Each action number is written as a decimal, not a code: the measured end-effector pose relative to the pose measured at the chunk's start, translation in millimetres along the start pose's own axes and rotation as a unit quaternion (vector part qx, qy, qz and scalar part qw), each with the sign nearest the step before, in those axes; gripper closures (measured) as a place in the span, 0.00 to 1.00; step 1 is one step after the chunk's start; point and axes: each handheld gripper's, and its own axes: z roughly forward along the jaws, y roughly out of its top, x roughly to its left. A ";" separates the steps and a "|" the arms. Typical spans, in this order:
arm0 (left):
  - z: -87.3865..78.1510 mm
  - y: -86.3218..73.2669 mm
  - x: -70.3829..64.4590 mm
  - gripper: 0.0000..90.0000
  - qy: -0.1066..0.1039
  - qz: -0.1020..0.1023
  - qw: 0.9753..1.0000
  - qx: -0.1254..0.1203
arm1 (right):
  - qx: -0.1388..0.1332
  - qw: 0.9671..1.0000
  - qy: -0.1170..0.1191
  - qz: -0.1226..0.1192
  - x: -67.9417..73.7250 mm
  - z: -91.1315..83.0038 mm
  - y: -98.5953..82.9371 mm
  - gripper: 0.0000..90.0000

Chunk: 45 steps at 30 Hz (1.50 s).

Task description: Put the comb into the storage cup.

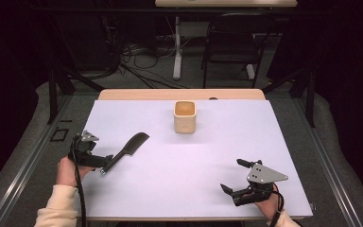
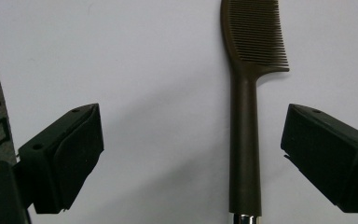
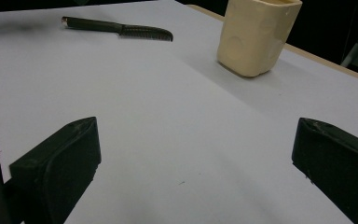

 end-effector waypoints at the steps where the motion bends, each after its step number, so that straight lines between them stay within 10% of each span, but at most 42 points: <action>1: -0.4 1.0 -0.4 0.05 -0.002 0.002 1.000 0.001 | 0.001 1.000 0.000 0.000 -0.2 -0.1 0.0 0.01; 25: 2.3 28.0 -17.8 0.00 -0.006 0.041 0.998 0.048 | 0.003 1.000 0.000 0.004 0.4 0.4 -0.1 0.01; 45: 23.6 43.1 -27.7 0.00 -0.024 0.069 0.991 0.114 | 0.001 1.000 0.002 0.004 0.9 0.4 0.2 0.01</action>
